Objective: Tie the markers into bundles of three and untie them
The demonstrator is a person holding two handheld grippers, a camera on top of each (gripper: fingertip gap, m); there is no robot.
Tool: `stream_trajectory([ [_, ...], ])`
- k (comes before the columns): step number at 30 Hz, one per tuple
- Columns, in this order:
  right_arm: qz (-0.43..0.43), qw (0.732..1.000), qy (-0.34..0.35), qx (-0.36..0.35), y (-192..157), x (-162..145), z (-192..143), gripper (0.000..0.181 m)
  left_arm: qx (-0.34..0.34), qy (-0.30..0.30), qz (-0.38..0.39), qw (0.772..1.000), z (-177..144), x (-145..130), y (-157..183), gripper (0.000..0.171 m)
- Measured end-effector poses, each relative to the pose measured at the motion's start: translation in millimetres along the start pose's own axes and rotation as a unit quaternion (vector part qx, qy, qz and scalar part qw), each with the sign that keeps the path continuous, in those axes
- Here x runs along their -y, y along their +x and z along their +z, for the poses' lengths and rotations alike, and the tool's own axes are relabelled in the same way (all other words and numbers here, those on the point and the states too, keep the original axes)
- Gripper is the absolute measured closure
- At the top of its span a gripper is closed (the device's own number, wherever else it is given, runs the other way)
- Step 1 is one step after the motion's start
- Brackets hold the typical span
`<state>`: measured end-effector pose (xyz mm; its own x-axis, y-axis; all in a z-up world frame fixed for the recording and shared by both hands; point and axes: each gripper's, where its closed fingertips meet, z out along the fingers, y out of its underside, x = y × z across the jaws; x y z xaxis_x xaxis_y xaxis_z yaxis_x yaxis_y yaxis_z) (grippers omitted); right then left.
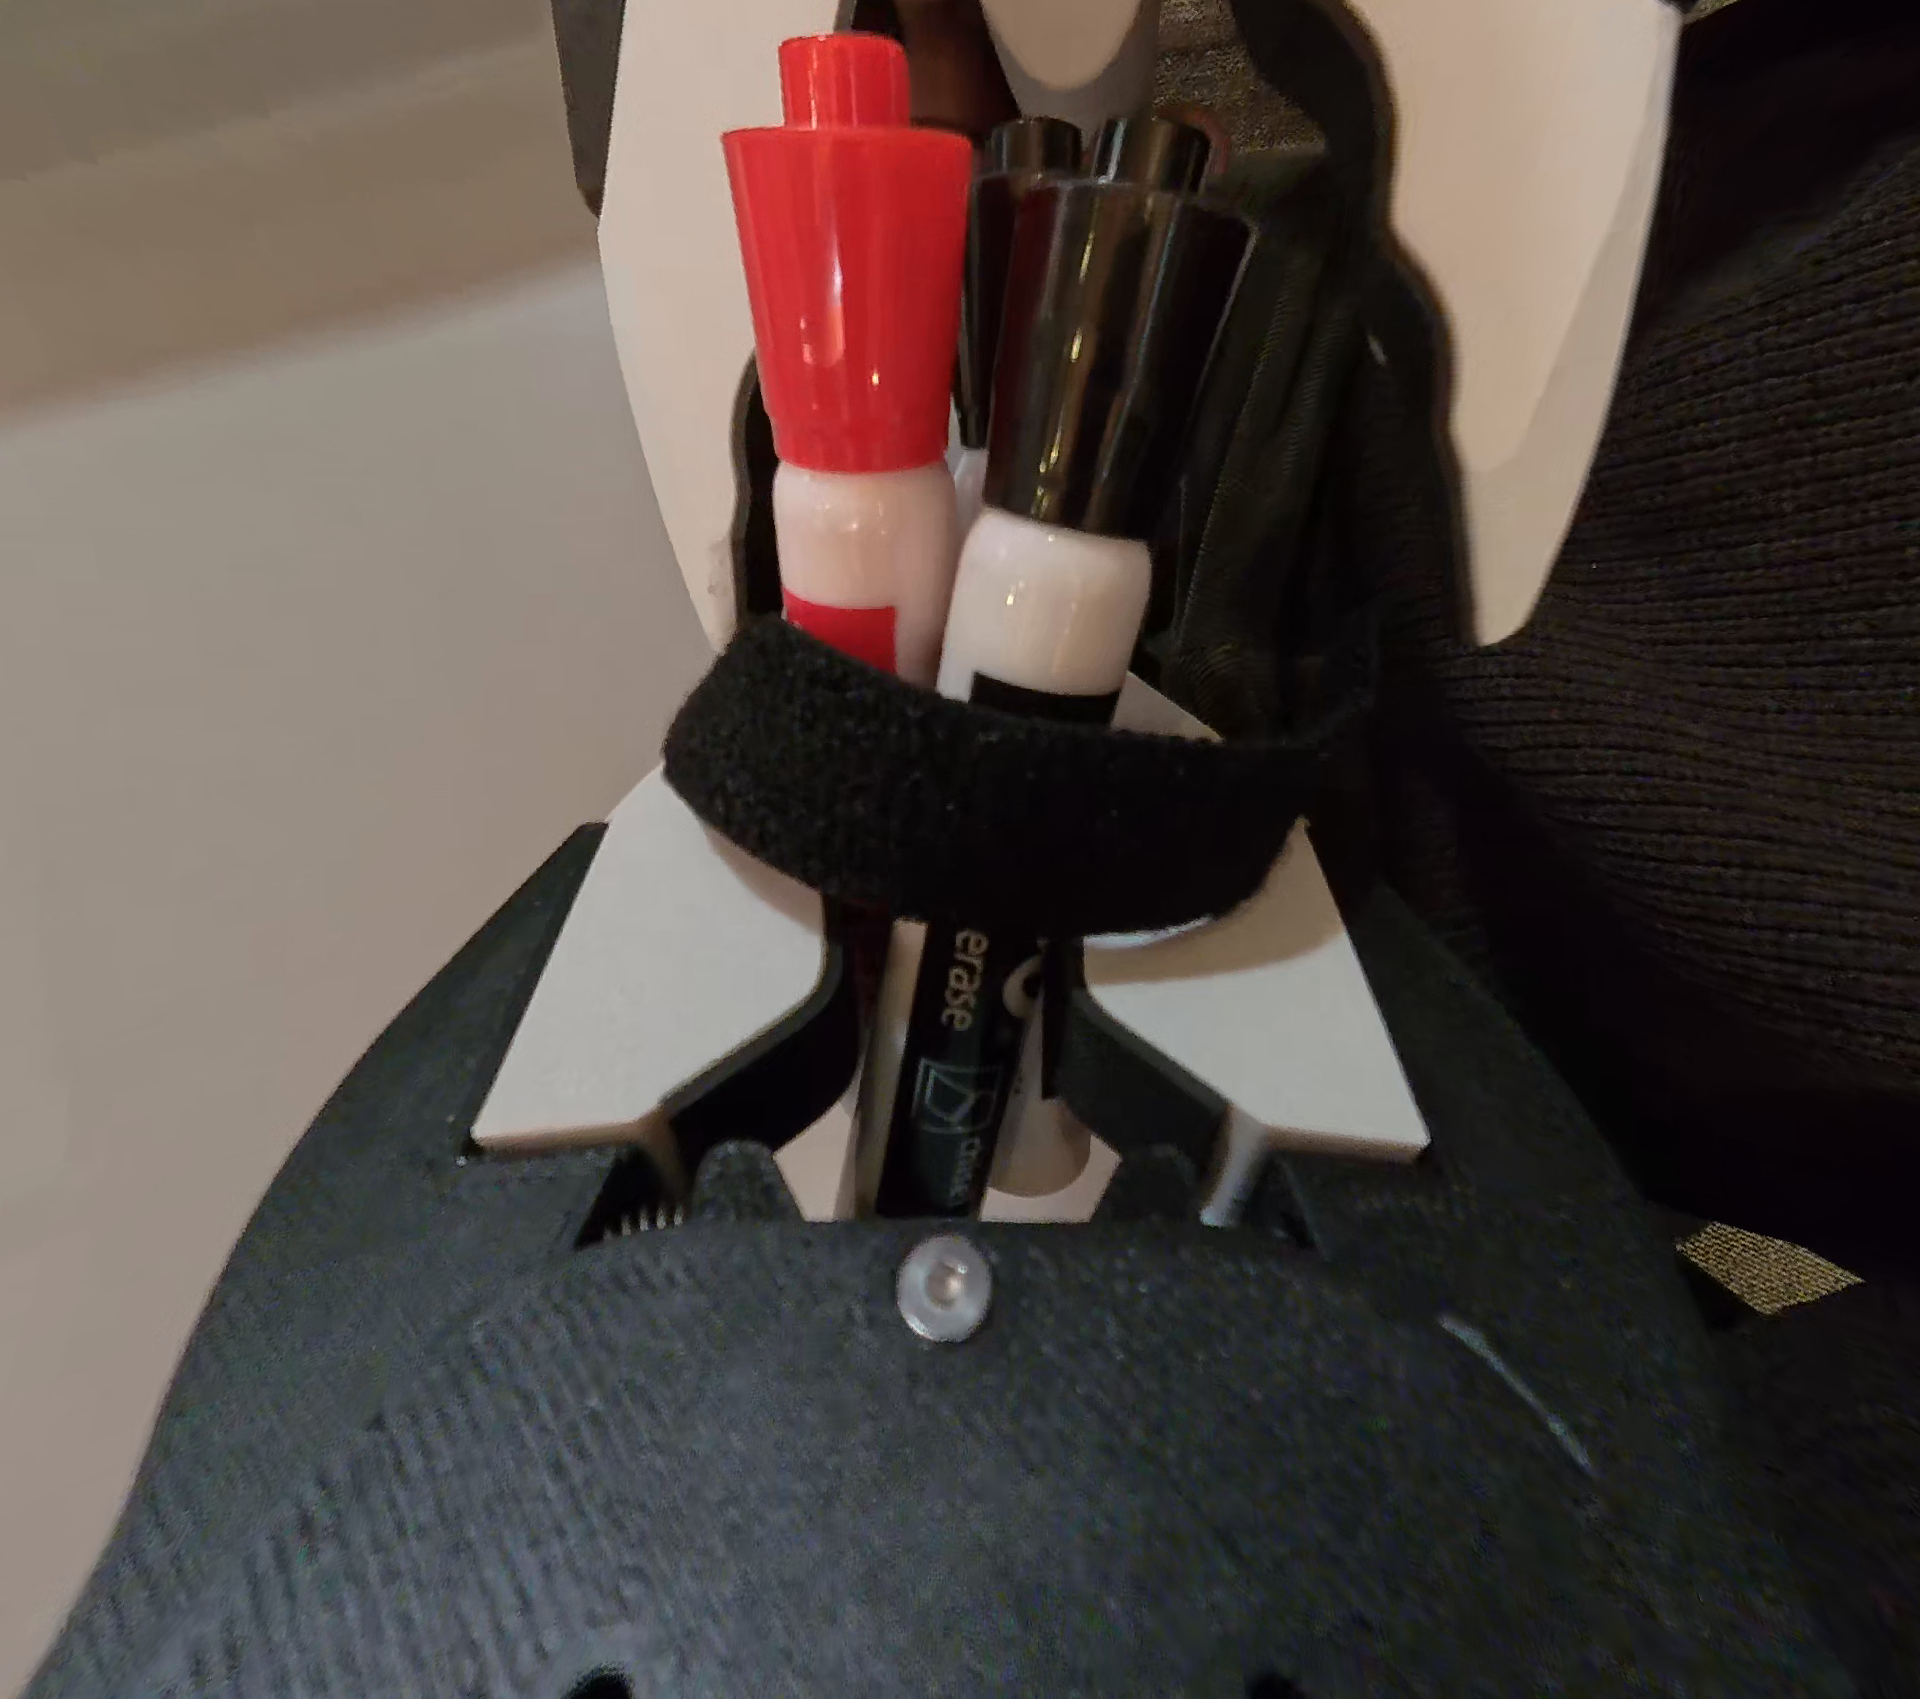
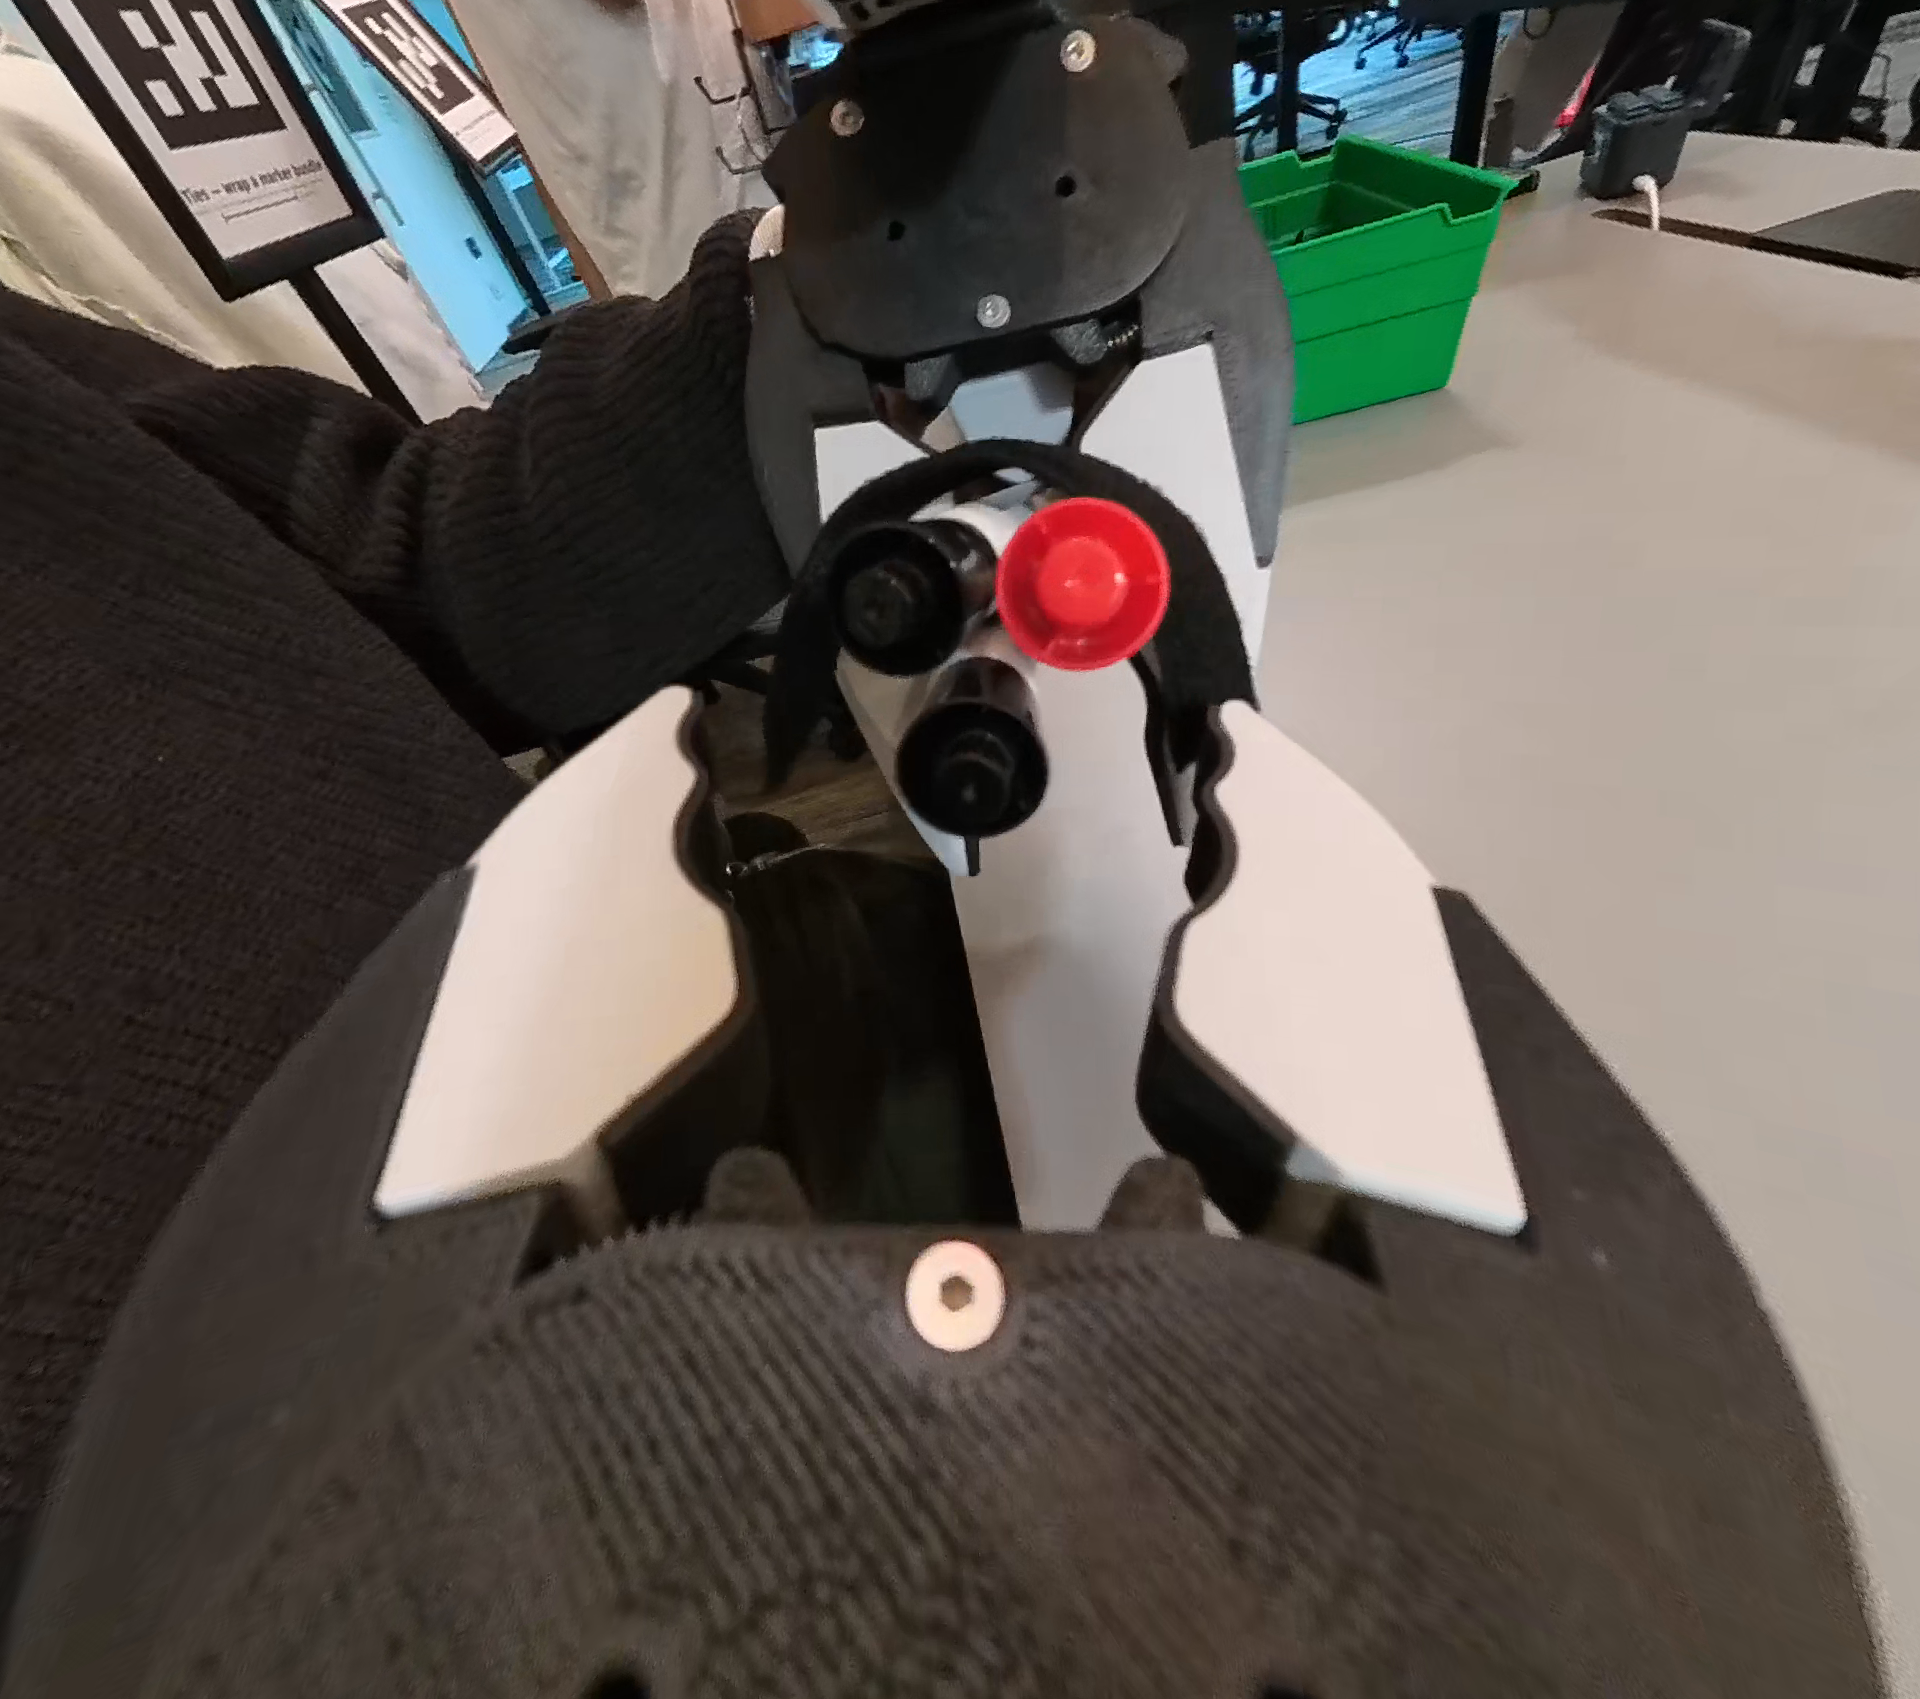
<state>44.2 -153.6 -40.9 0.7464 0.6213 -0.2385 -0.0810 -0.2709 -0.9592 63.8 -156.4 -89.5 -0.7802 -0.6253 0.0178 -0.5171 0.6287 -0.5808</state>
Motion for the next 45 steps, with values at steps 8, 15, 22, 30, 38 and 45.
stream_trajectory([
  [8, -0.009, 1.000, 0.008, -0.024, 9.0, 1.9, -1.8, 0.120, 0.002, 0.004, 0.001, 1.000, -0.5, 1.3, -0.4, 0.125],
  [15, -0.035, 0.999, 0.012, -0.038, 10.9, 2.8, -2.0, 0.139, -0.001, 0.010, 0.003, 1.000, -1.2, 3.0, 0.8, 0.127],
  [22, -0.056, 0.998, 0.012, -0.040, 8.9, 4.3, -2.9, 0.150, -0.003, 0.015, 0.004, 1.000, -2.2, 4.2, 1.6, 0.127],
  [30, -0.070, 0.997, 0.003, -0.033, 3.8, 3.9, -0.9, 0.169, -0.010, 0.033, 0.000, 0.999, -6.2, 6.3, 1.8, 0.126],
  [38, -0.078, 0.997, -0.002, -0.020, 0.8, 3.8, -2.5, 0.177, -0.019, 0.043, -0.004, 0.999, -7.1, 7.5, 3.2, 0.126],
  [45, -0.115, 0.993, -0.011, -0.017, -4.4, 5.2, -5.9, 0.179, -0.047, 0.072, -0.001, 0.996, -6.6, 15.1, 9.8, 0.126],
])
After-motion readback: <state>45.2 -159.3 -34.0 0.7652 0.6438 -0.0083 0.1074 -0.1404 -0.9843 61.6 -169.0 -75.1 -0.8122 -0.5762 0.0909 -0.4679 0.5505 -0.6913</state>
